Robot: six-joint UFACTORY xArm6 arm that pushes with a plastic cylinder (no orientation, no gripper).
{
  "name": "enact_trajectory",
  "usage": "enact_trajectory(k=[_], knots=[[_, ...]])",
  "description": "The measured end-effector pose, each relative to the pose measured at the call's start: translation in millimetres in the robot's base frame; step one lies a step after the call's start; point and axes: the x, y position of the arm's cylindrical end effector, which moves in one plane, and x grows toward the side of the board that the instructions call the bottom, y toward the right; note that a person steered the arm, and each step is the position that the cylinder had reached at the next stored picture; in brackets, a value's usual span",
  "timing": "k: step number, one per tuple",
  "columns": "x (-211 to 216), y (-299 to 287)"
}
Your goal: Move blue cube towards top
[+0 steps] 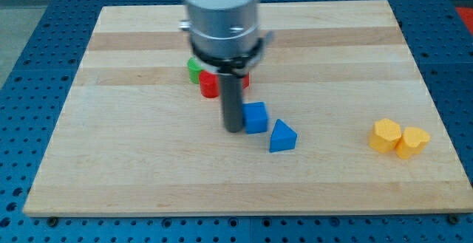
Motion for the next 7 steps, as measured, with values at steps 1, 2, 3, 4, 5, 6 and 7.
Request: enact_trajectory(k=[1,2,3,4,5,6,7], knots=[[-0.1,-1.0],[14.8,-13.8],[14.8,7.2],[-9.1,48.5],[-33.4,104.2],[-64.2,128.0],[-94.5,135.4]])
